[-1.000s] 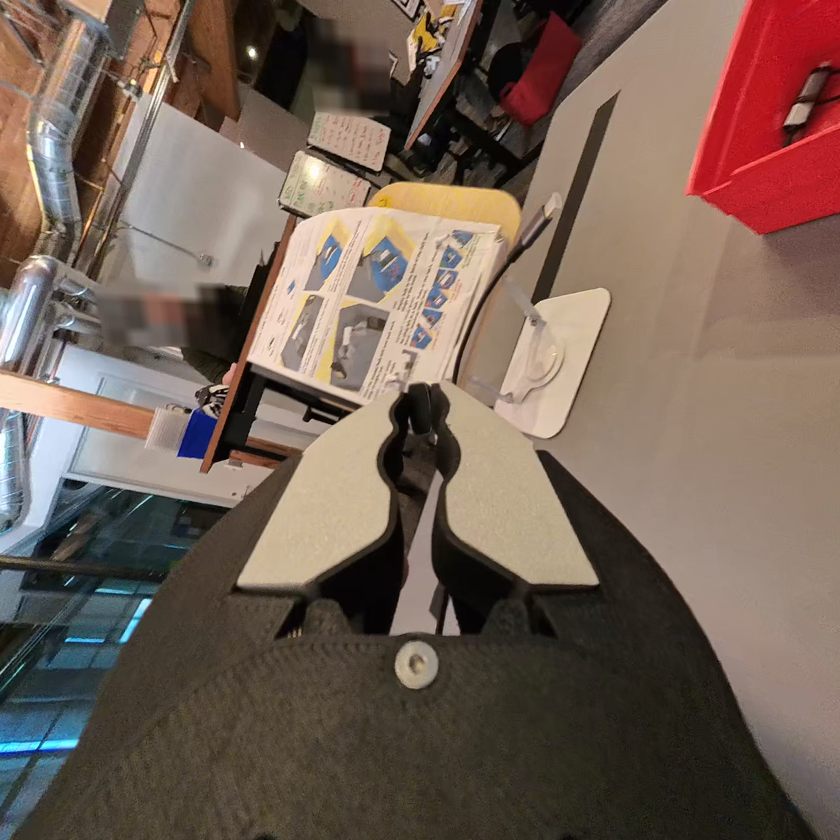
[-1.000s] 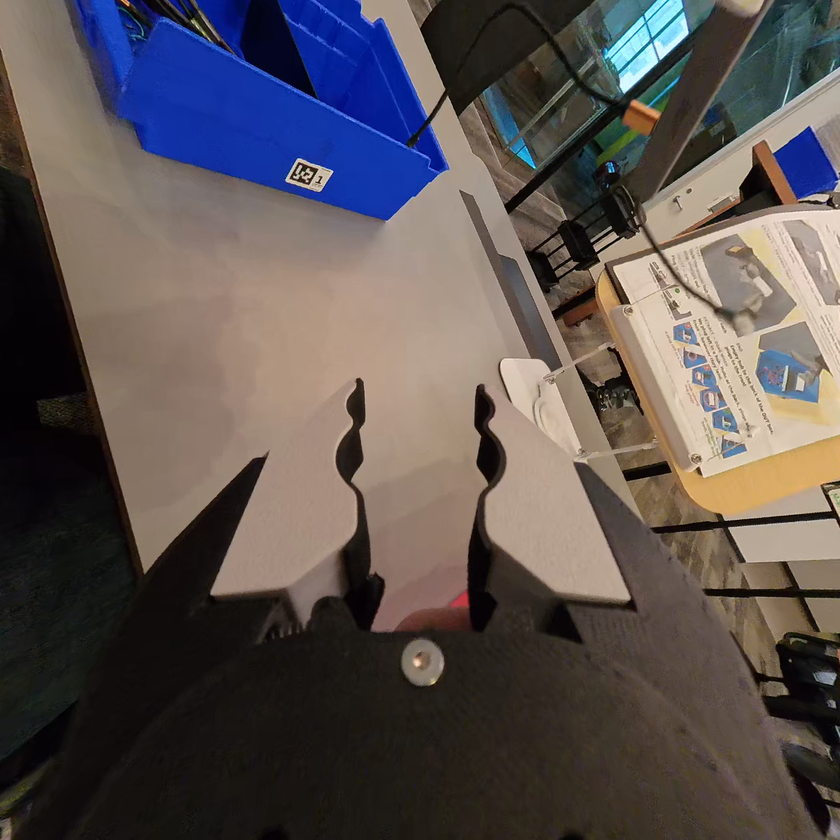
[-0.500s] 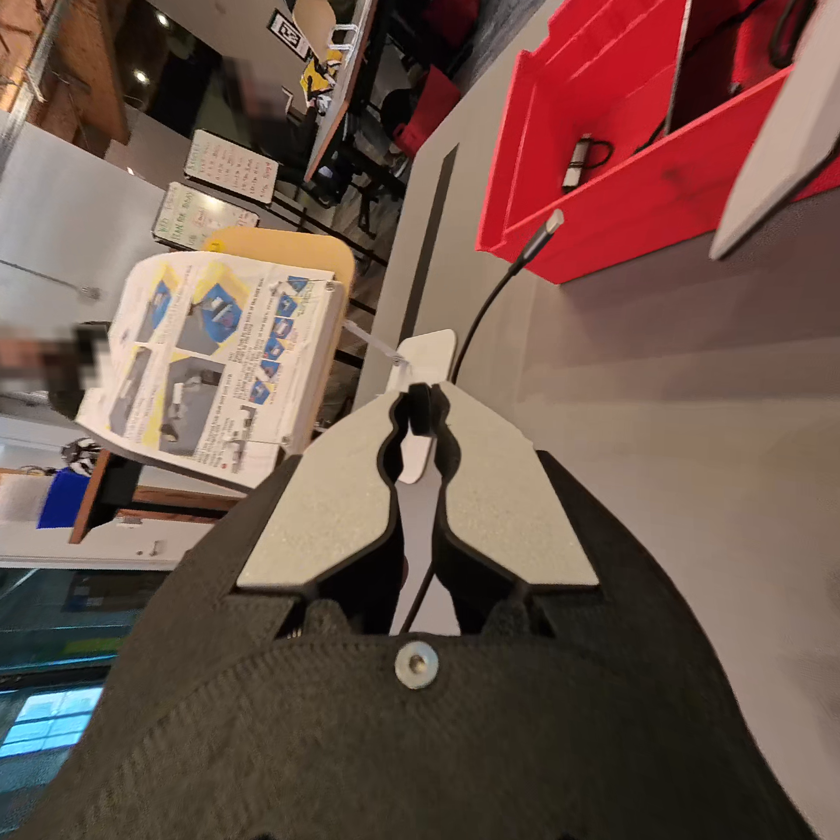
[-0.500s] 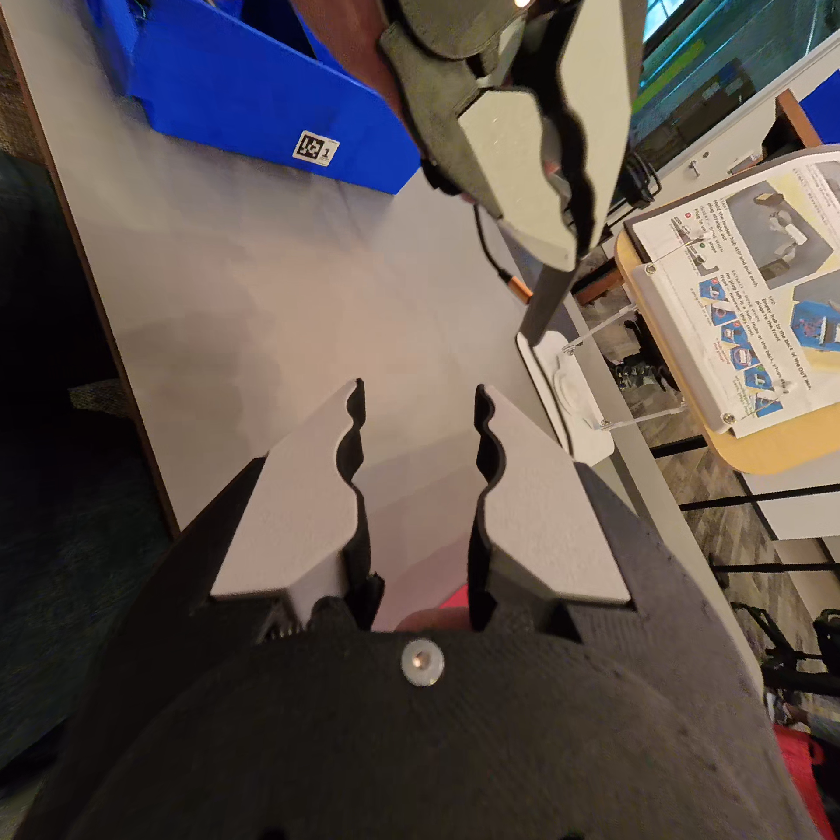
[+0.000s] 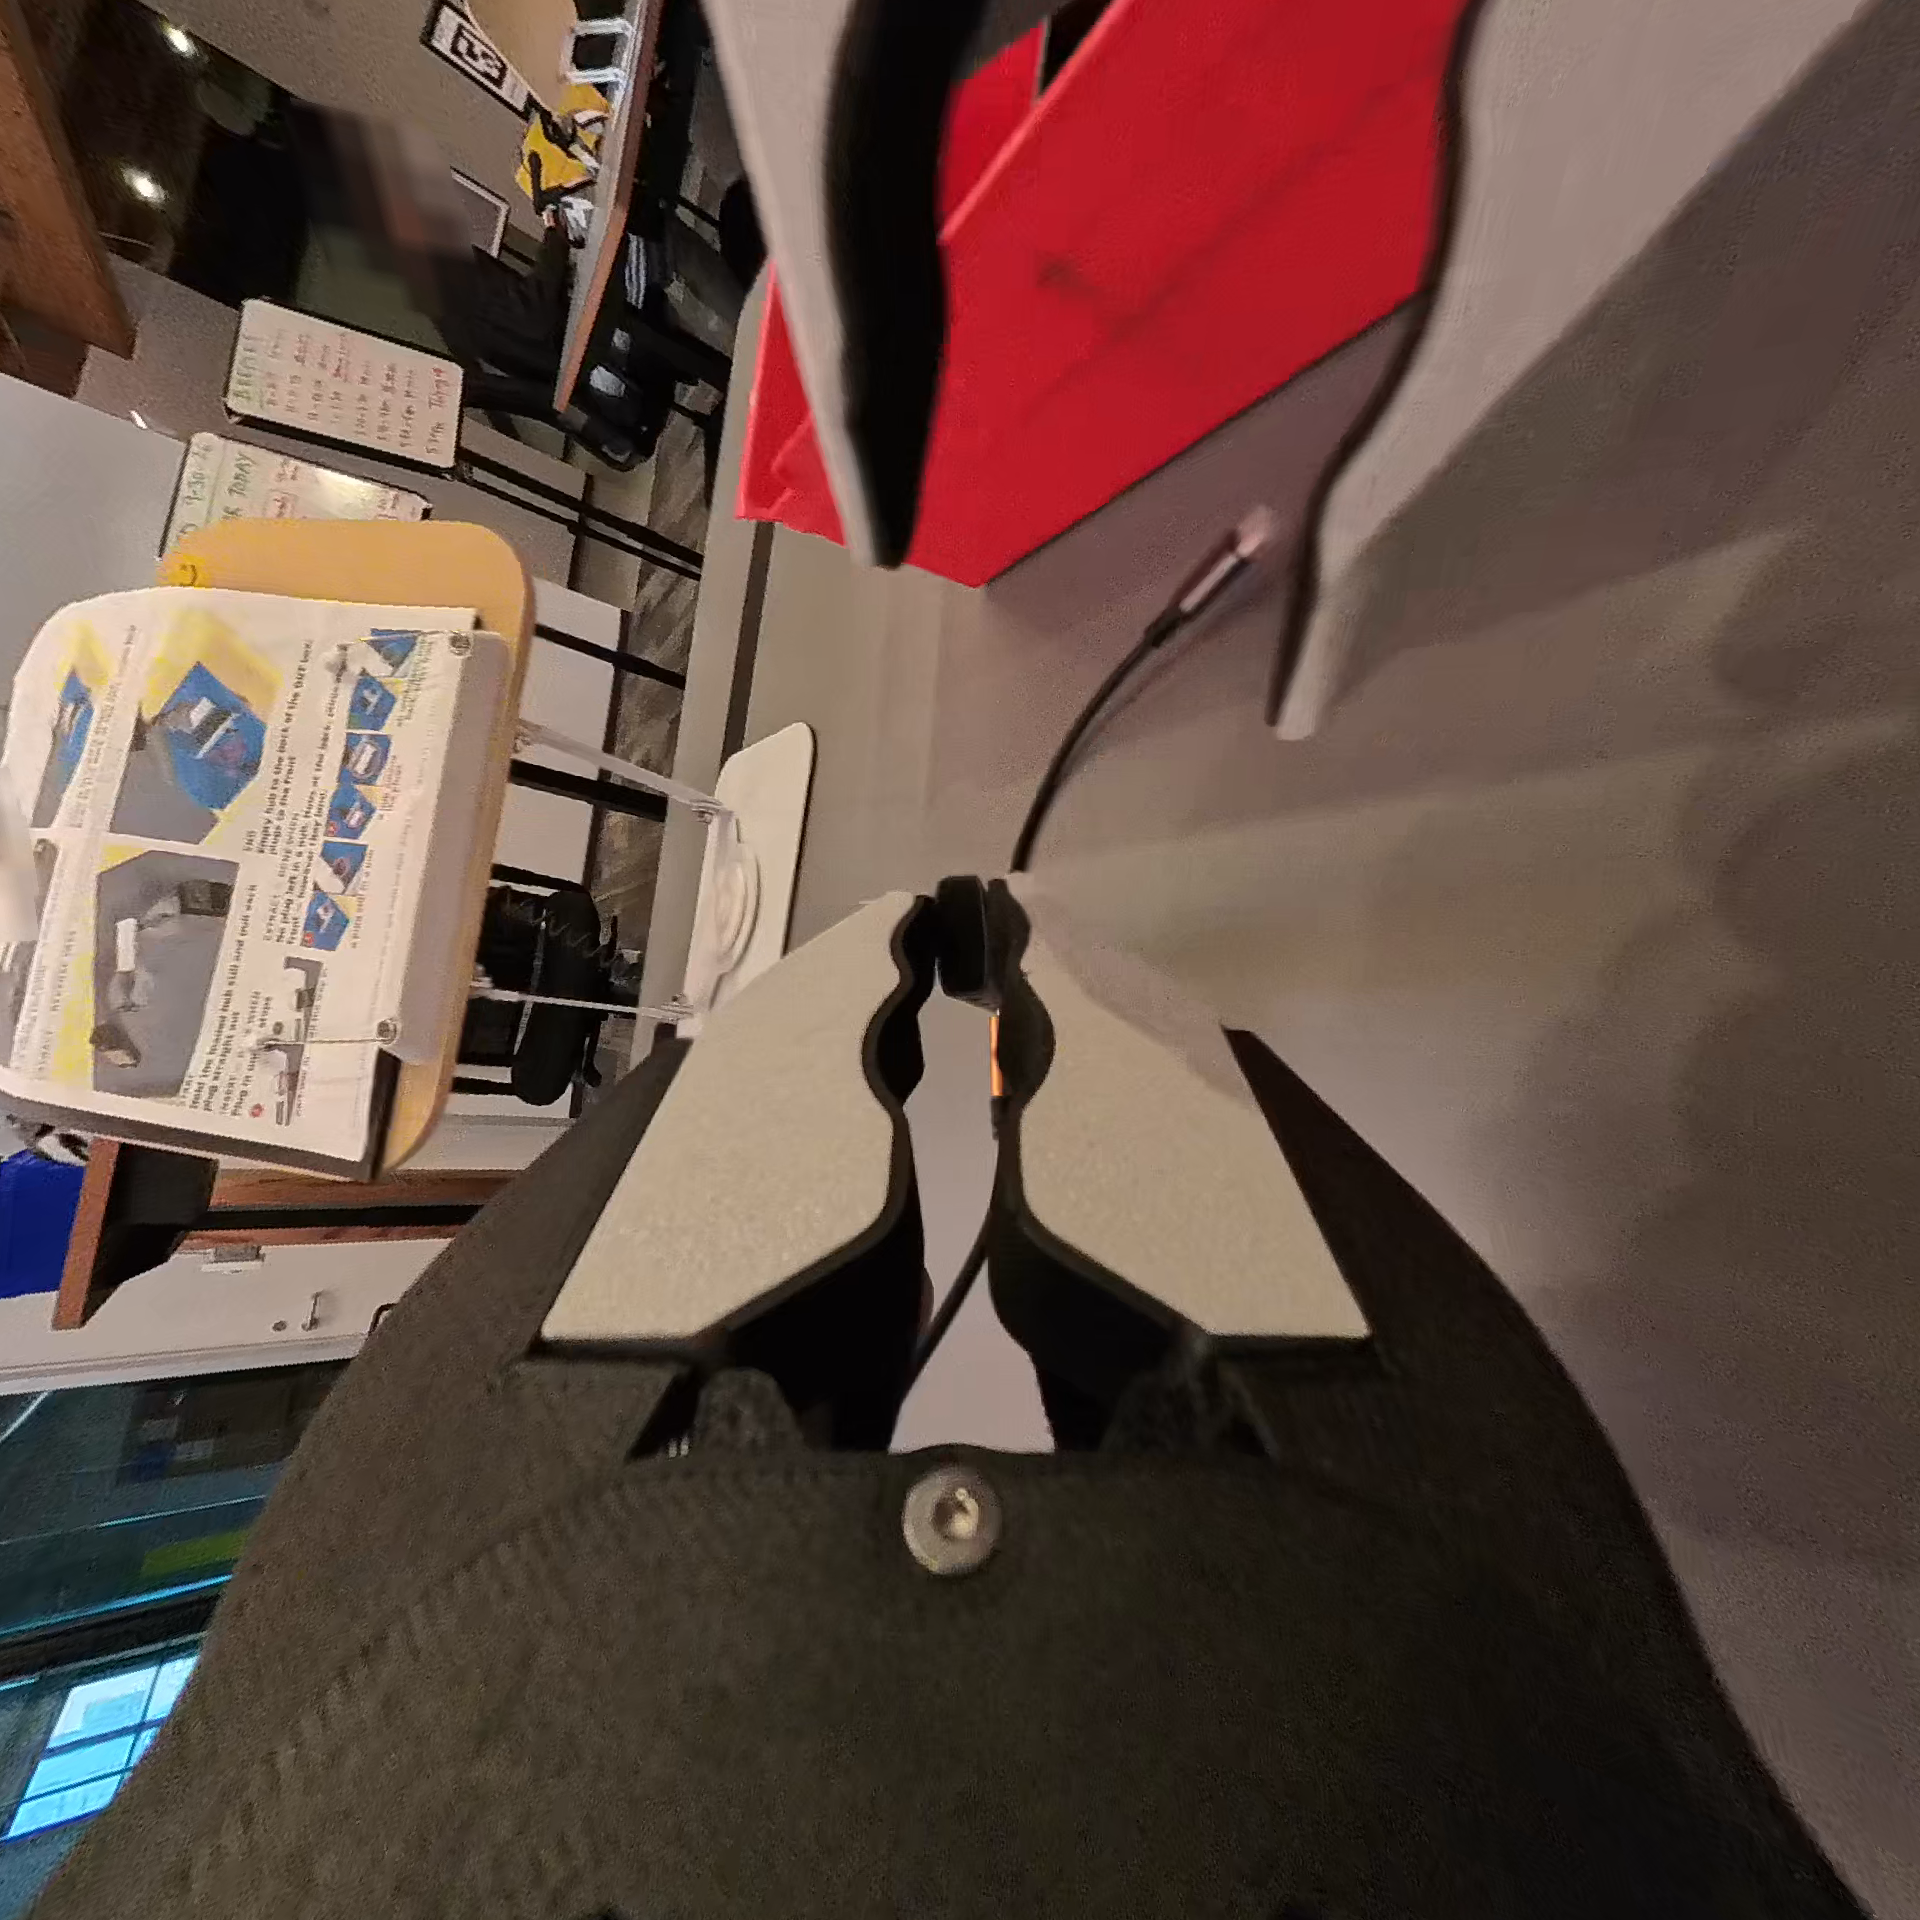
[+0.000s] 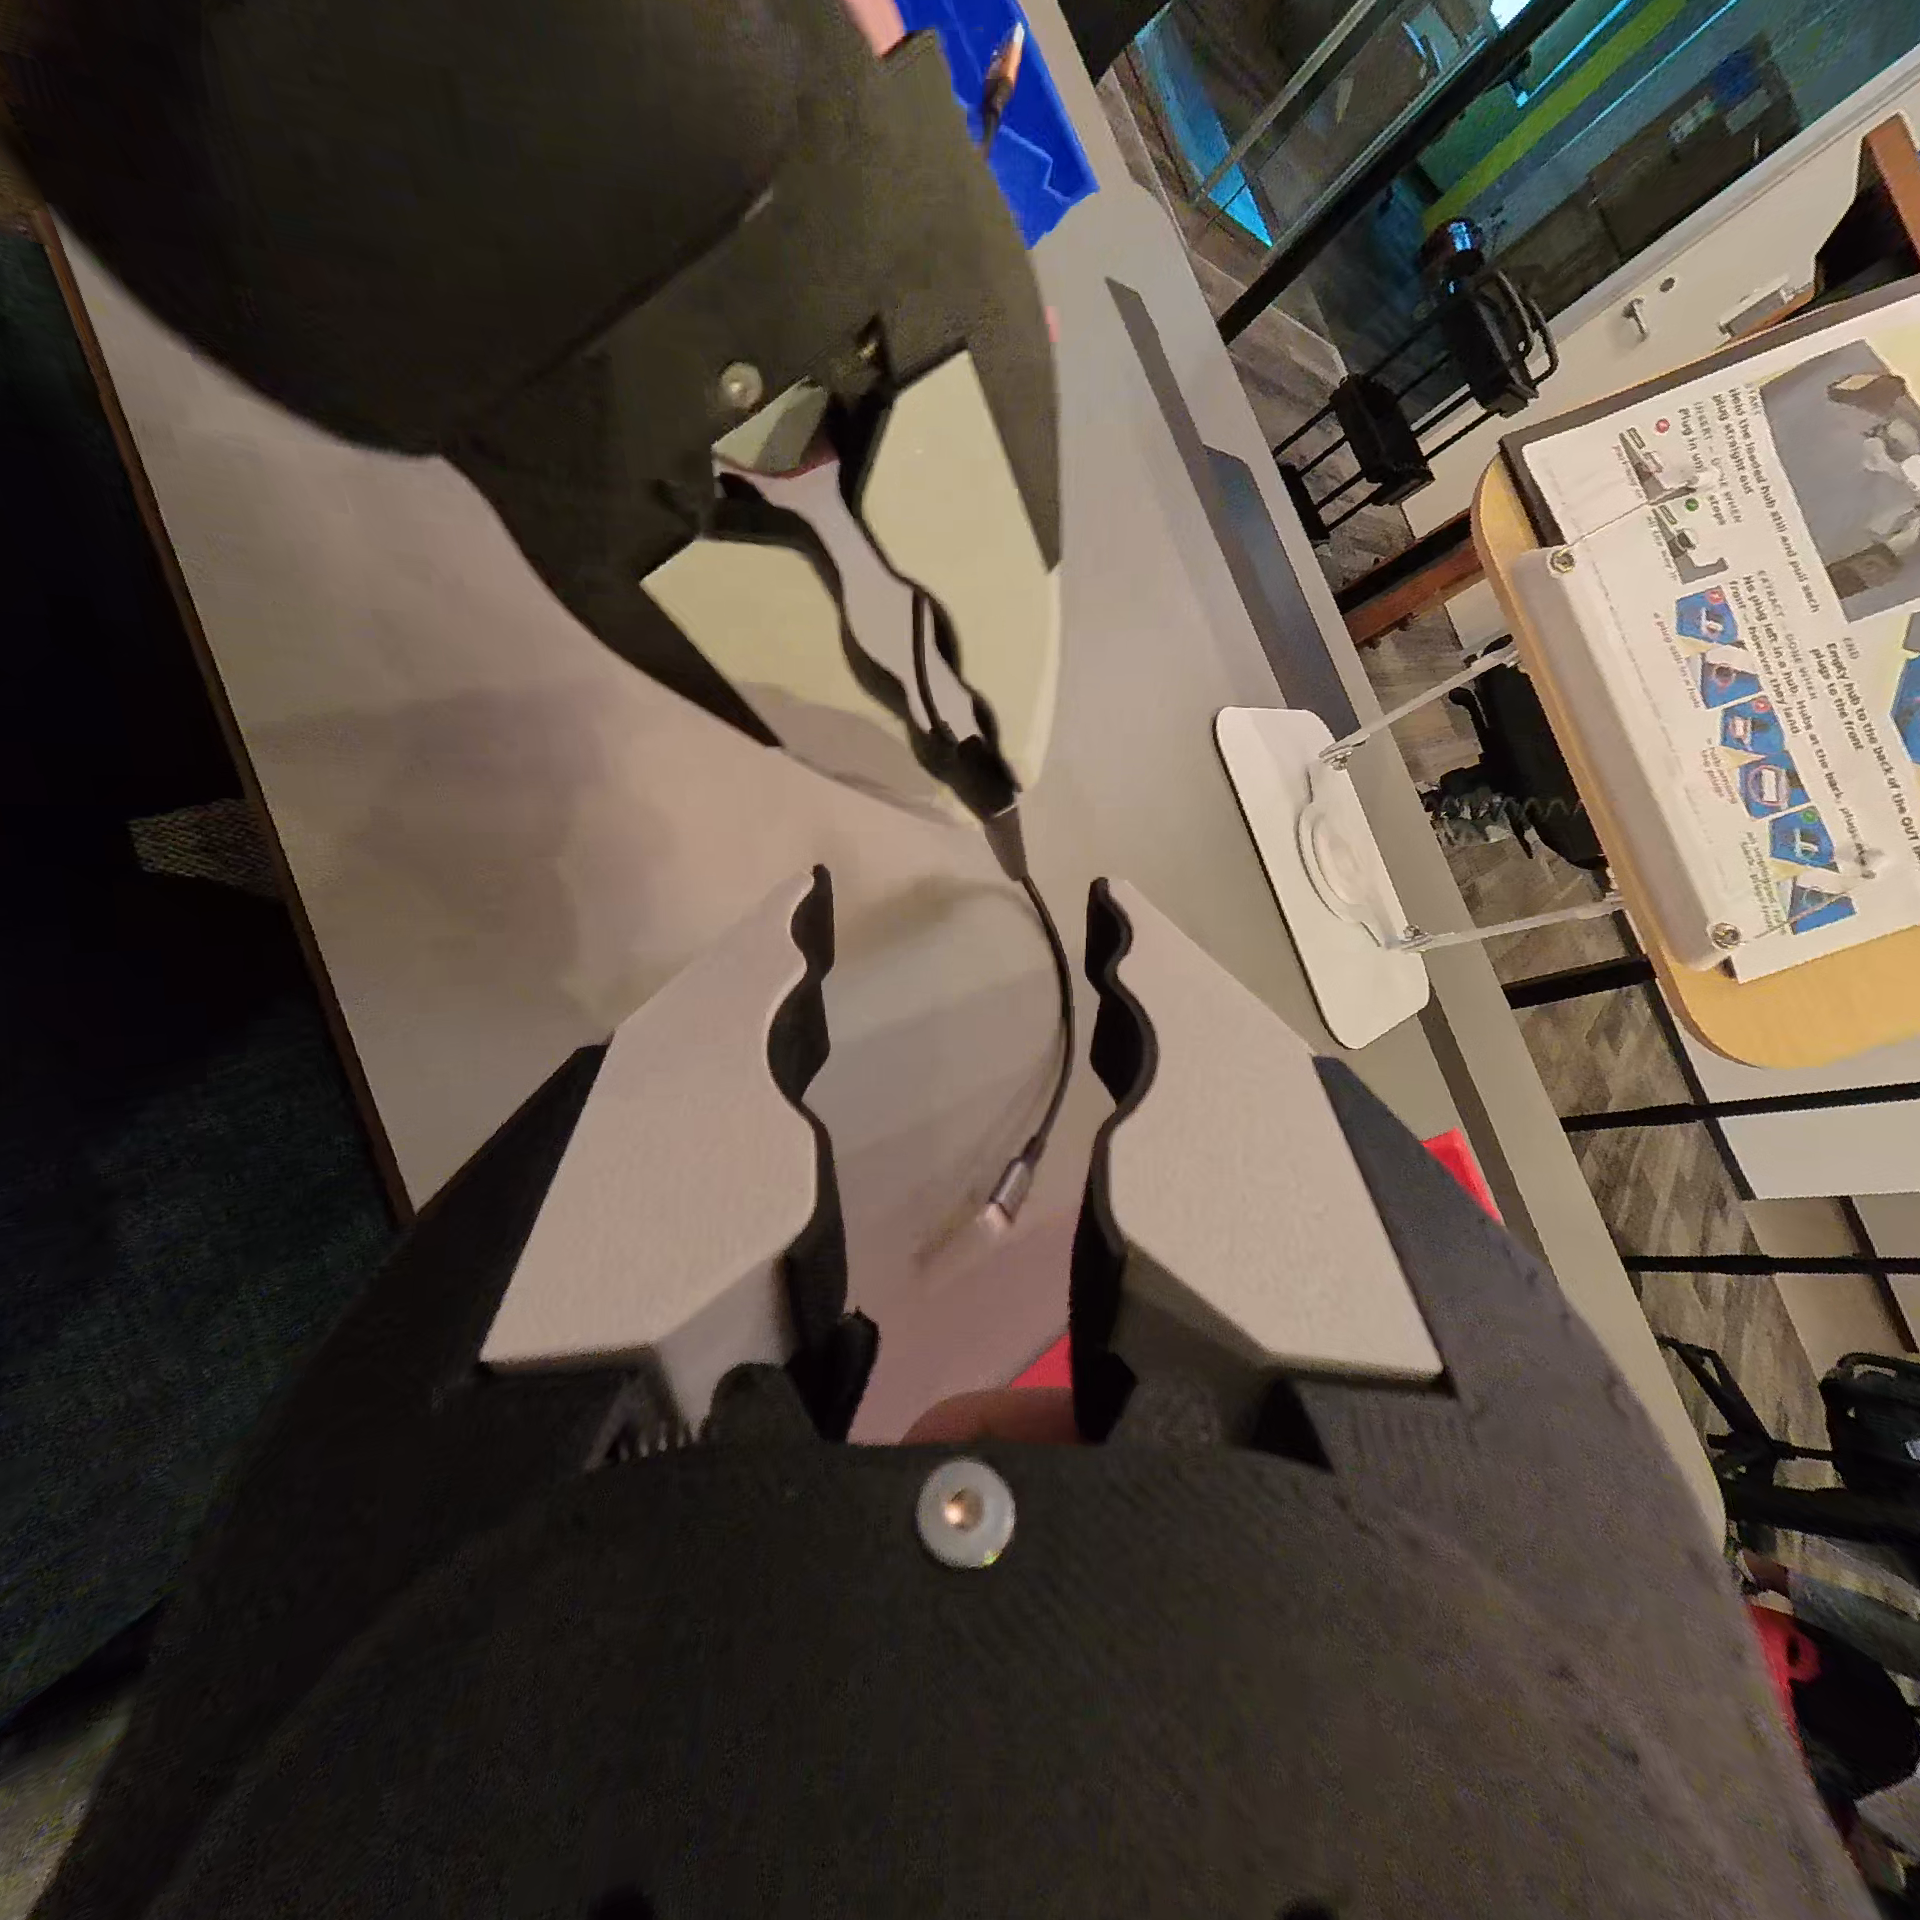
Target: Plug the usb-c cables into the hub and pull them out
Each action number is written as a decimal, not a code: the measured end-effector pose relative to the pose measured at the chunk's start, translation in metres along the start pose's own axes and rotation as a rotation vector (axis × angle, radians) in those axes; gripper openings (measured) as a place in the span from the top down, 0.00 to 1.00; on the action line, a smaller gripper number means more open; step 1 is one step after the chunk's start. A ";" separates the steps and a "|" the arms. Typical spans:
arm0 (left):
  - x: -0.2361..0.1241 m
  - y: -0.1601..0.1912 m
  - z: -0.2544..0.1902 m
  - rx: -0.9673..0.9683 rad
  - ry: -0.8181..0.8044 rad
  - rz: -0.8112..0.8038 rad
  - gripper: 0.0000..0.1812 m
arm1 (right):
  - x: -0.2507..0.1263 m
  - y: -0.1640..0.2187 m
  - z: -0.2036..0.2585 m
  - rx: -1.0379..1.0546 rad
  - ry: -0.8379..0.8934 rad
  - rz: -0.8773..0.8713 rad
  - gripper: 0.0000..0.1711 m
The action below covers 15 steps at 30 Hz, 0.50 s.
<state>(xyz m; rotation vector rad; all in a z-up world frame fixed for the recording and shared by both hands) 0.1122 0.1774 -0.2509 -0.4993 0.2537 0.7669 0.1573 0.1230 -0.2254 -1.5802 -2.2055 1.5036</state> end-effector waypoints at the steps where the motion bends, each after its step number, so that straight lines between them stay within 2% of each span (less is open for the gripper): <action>1: 0.000 0.000 -0.005 0.002 0.000 0.001 0.95 | 0.001 0.000 0.001 0.001 -0.002 0.001 0.73; 15: -0.001 0.002 -0.046 0.040 -0.015 0.012 0.95 | 0.006 0.004 0.010 -0.021 -0.011 0.027 0.73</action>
Point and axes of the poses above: each gripper's, where its closed fingertips meet, x out along the fingers, y out of its underside, z = x × y across the jaws, the point moved 3 cm from there along -x, back along the fingers, and after that the axes turned 7 degrees about x, right-handed, at the moved point
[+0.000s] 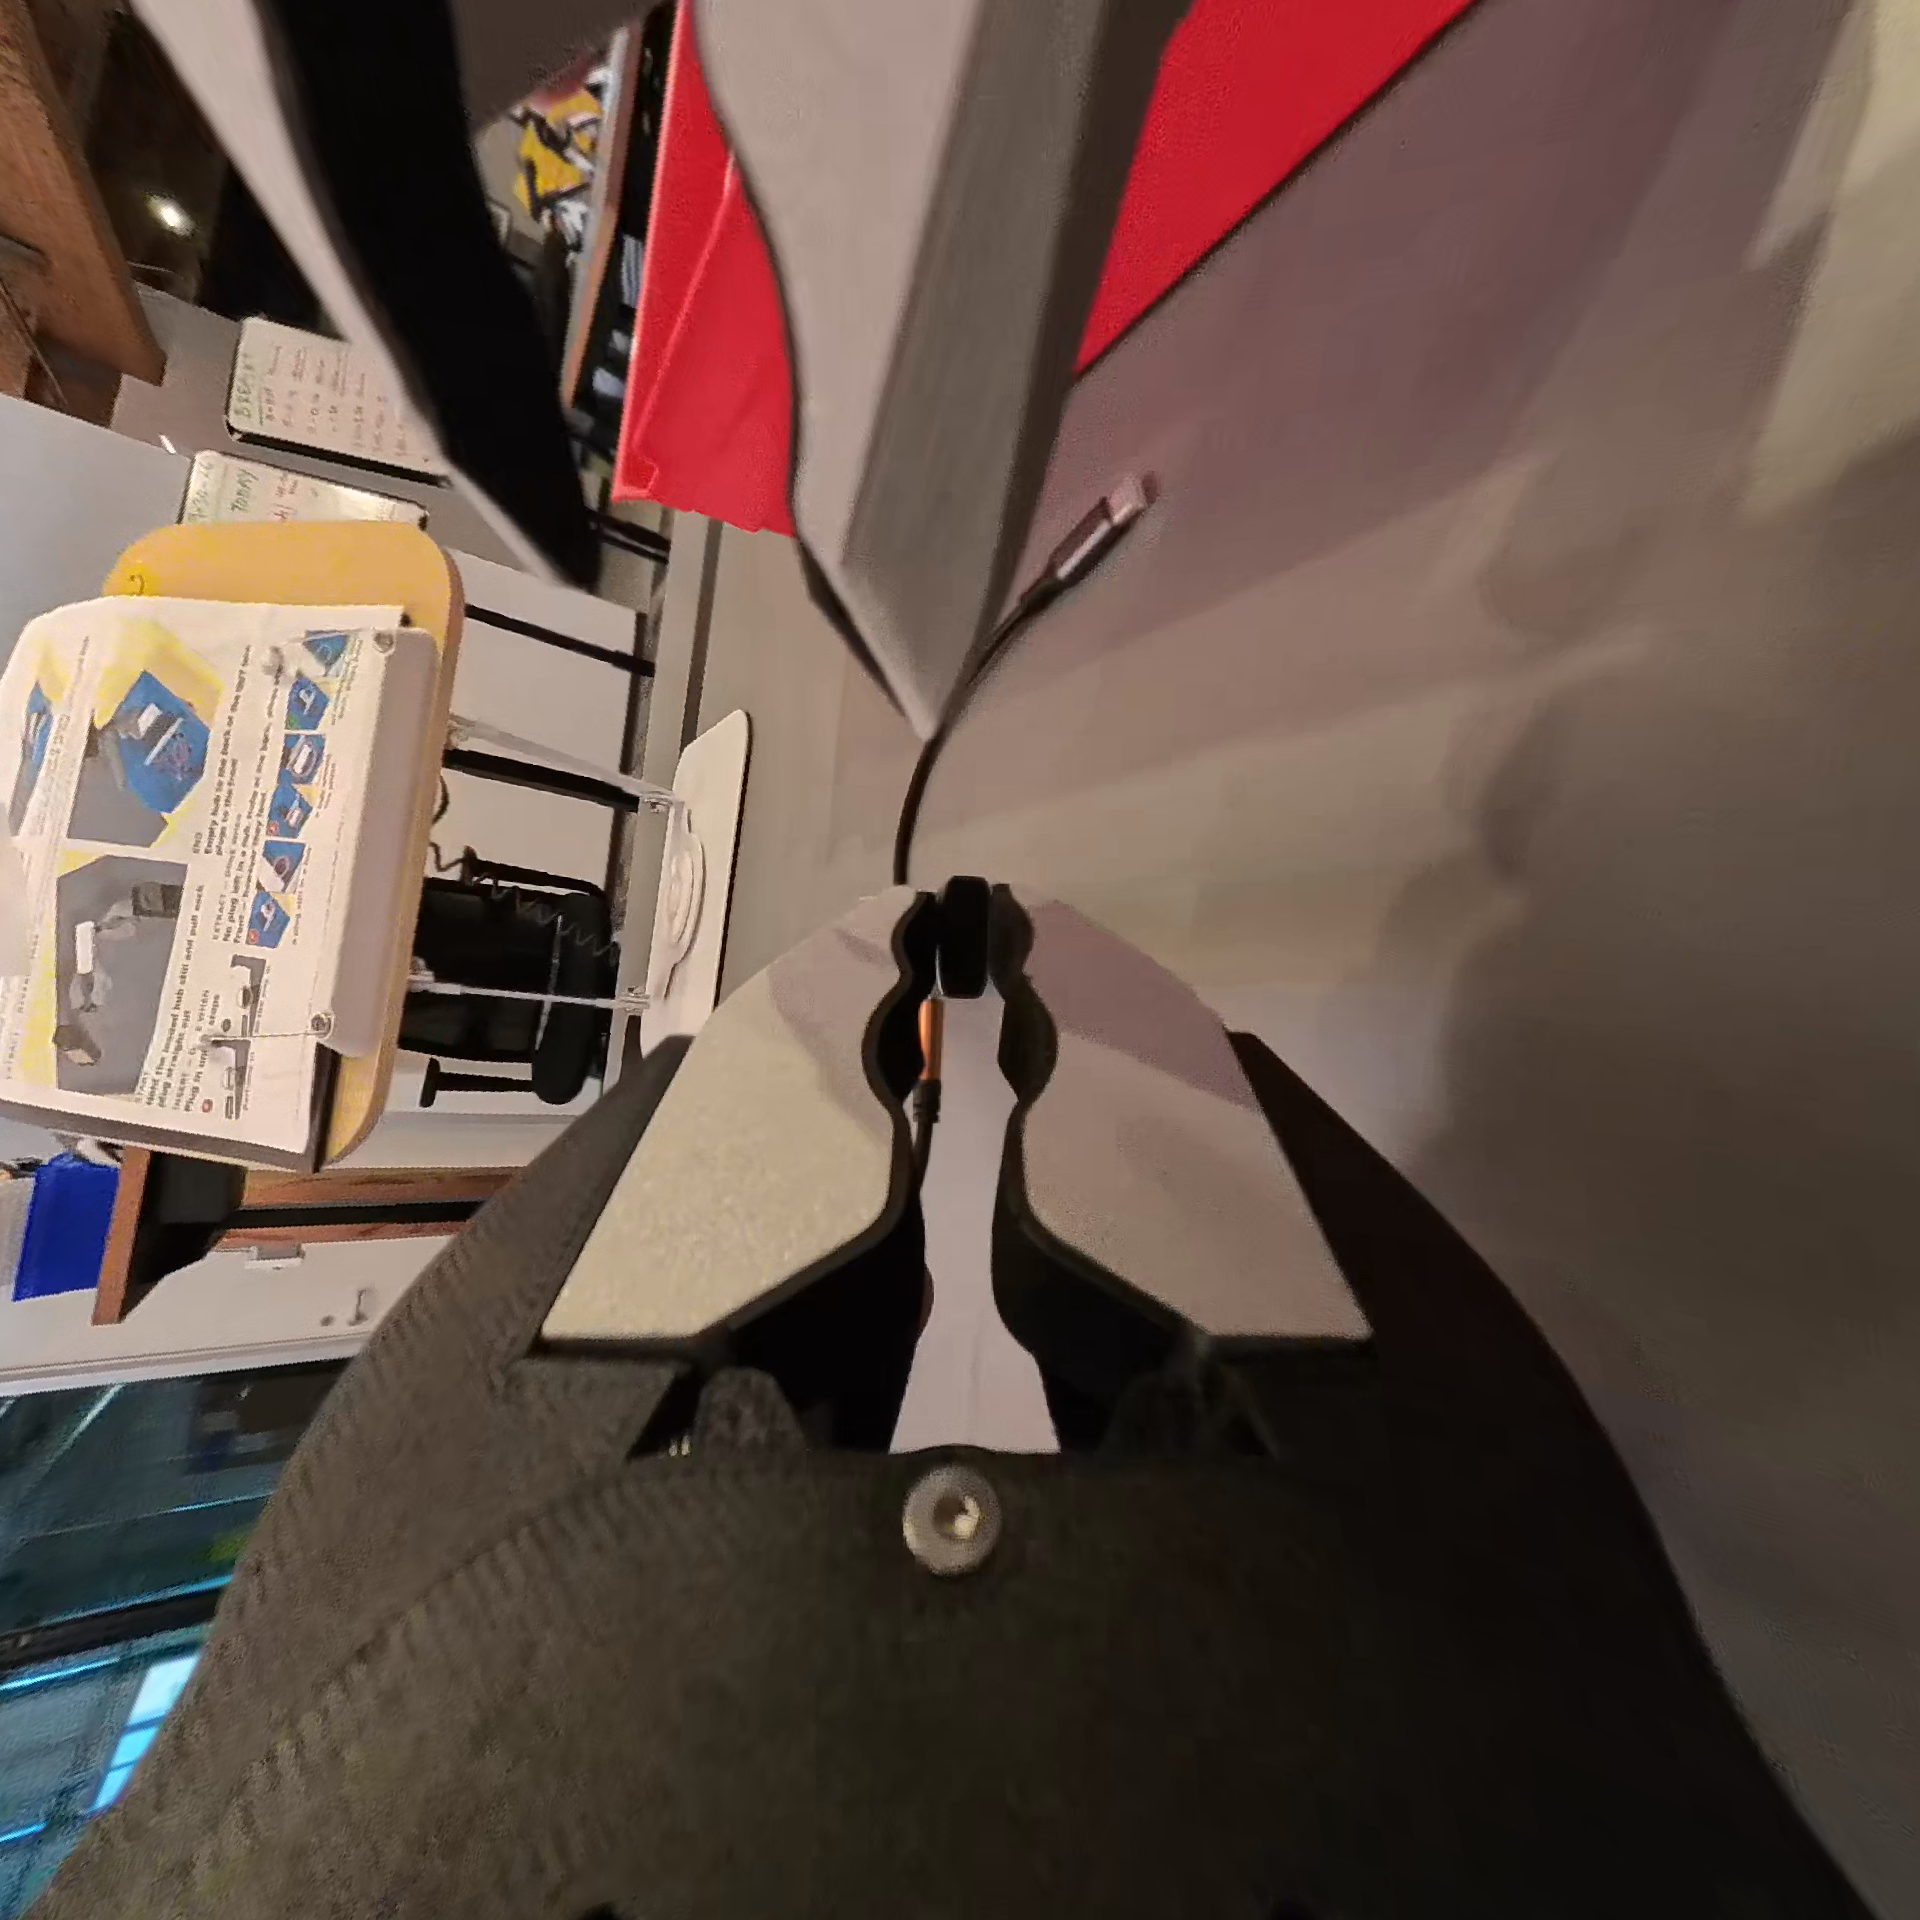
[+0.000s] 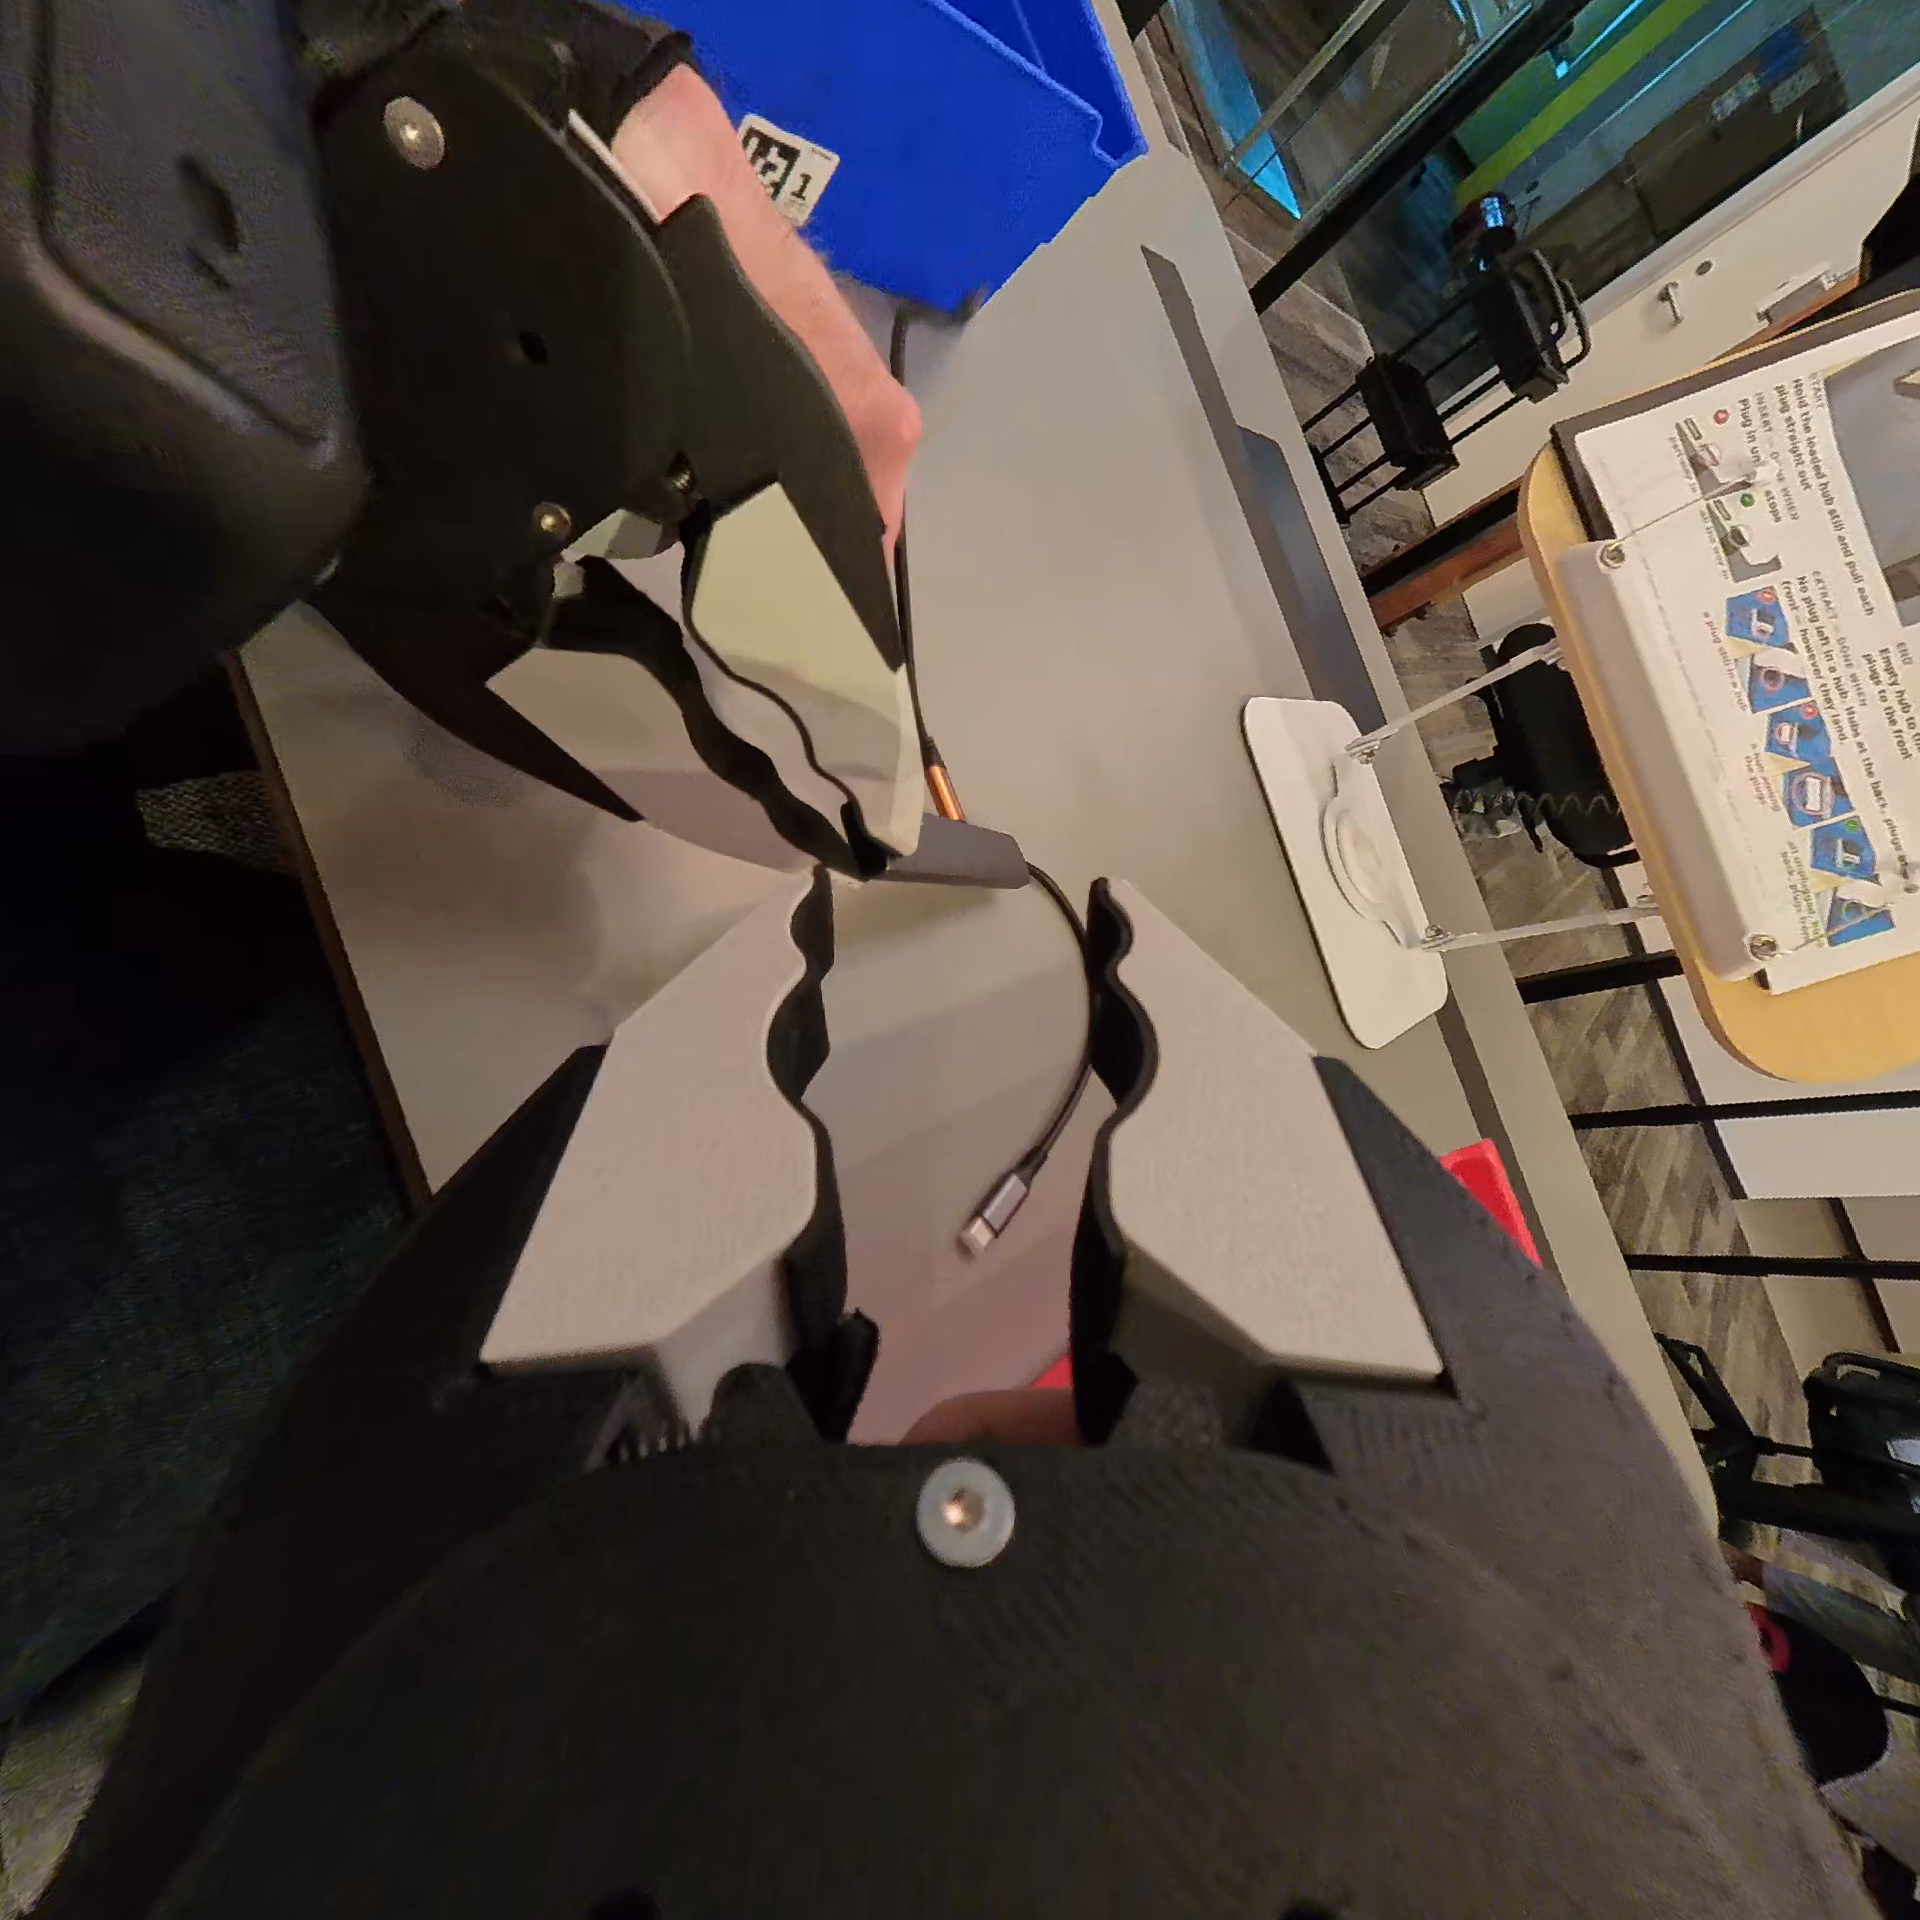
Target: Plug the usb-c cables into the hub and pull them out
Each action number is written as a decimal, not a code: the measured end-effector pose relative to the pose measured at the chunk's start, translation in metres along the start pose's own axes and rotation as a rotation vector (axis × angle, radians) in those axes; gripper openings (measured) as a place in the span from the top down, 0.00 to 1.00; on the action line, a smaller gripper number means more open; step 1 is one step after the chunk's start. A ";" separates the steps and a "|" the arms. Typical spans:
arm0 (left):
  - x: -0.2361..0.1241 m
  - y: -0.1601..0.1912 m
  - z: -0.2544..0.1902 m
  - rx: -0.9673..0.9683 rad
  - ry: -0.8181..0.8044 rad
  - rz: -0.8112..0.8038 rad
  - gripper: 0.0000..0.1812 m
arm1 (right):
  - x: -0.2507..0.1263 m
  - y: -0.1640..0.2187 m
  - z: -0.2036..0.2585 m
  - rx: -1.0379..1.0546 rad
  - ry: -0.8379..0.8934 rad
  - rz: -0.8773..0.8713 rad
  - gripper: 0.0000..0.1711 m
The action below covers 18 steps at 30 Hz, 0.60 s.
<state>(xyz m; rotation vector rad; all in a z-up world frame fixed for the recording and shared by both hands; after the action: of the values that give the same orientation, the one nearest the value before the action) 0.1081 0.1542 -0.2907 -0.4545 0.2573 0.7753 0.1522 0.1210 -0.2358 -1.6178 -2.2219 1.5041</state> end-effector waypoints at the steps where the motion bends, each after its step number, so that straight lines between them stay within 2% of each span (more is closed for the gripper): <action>1: 0.000 -0.001 -0.003 0.010 -0.001 -0.003 0.95 | 0.000 0.000 0.001 0.000 -0.003 0.001 0.73; 8: -0.002 -0.002 -0.007 -0.007 0.004 -0.015 0.95 | 0.005 0.005 0.017 -0.002 -0.031 0.035 0.72; 13: -0.008 -0.001 0.002 -0.059 0.029 -0.035 0.95 | 0.014 0.012 0.022 -0.044 0.007 0.090 0.70; 18: -0.015 0.002 0.007 -0.106 0.050 -0.054 0.95 | 0.031 0.012 0.023 0.006 0.031 0.108 0.69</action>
<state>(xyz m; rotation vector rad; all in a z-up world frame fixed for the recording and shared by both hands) 0.0972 0.1496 -0.2792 -0.5798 0.2504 0.7277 0.1351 0.1285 -0.2717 -1.7734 -2.1445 1.4975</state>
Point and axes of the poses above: each gripper's, where its closed fingertips meet, x out along the fingers, y out of its underside, z = x × y across the jaws, the point moved 3 cm from there along -x, back along the fingers, and after that the axes turned 7 degrees about x, right-handed, at the moved point
